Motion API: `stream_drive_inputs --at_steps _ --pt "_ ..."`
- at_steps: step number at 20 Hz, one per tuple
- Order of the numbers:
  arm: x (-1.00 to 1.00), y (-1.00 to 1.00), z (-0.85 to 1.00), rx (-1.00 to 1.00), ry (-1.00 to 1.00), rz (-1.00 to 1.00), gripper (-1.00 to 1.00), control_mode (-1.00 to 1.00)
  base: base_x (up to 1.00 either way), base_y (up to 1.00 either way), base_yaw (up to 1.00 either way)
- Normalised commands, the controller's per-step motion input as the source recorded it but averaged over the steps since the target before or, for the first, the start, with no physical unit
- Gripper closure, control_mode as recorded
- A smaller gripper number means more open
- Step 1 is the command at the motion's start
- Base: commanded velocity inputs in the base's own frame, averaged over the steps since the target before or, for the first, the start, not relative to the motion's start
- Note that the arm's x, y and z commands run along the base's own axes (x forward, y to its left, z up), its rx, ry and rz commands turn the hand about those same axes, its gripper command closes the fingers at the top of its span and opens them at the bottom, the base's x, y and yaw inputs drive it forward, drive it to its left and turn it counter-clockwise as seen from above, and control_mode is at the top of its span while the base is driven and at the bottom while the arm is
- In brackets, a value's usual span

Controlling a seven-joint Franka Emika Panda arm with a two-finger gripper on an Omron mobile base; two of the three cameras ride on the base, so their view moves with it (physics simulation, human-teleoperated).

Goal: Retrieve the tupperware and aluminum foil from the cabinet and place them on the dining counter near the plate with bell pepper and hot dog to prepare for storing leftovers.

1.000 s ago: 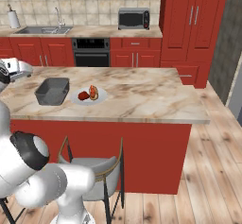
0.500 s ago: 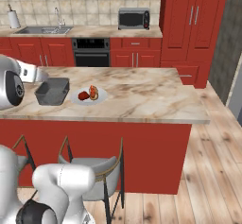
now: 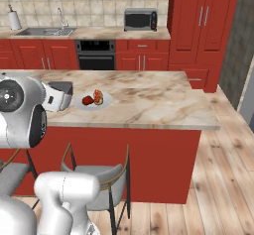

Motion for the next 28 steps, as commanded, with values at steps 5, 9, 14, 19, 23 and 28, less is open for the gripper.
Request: stream_drive_inputs --at_steps 5,9,14,19,23,28 --pt "-0.05 -0.38 0.0 0.04 0.05 0.0 -1.0 -1.0 0.0 0.0 0.0" --pt "0.09 -0.06 0.0 0.02 0.06 0.0 -1.0 1.0 0.03 0.0 0.0" --pt "0.0 0.0 0.0 0.0 0.0 0.0 -1.0 1.0 -0.41 0.64 0.04" --pt "0.0 0.0 0.0 0.0 0.0 0.0 -1.0 1.0 -0.56 1.0 0.24" --pt "0.0 0.0 0.0 0.0 0.0 0.0 -1.0 1.0 -0.3 1.0 0.4" --pt "0.0 0.0 0.0 0.0 0.0 0.0 -1.0 1.0 -0.27 1.0 0.52"
